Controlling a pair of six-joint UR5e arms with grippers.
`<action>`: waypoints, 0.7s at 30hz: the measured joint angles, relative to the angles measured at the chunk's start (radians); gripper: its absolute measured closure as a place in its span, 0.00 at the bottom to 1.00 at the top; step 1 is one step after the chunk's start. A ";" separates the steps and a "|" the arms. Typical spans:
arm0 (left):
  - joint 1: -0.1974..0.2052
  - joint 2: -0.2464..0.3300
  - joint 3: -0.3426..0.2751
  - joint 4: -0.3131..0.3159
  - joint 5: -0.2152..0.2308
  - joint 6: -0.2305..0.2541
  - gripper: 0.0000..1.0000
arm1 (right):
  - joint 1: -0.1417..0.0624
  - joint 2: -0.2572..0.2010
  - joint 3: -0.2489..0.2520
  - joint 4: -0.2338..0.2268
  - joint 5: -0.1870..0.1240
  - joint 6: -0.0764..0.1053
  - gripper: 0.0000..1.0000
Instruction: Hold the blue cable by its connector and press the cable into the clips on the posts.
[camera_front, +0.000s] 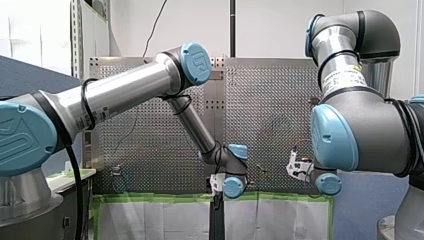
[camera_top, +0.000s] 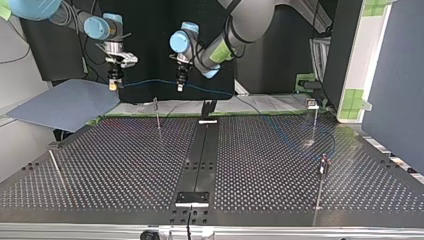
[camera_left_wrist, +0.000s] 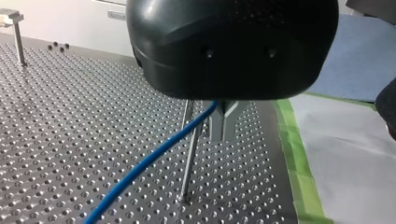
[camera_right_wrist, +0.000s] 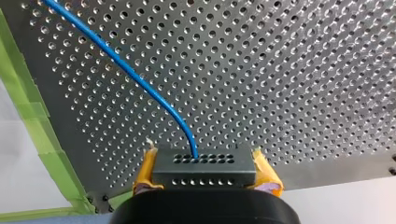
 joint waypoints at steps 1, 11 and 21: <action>0.002 -0.001 0.002 -0.001 0.002 0.001 1.00 | -0.001 0.000 -0.008 0.009 0.000 0.000 1.00; 0.026 -0.013 0.030 -0.028 0.026 0.009 1.00 | -0.011 0.006 -0.037 0.055 0.000 -0.006 1.00; 0.045 -0.014 0.049 -0.036 0.058 0.011 1.00 | -0.016 0.070 -0.088 0.092 0.003 -0.040 1.00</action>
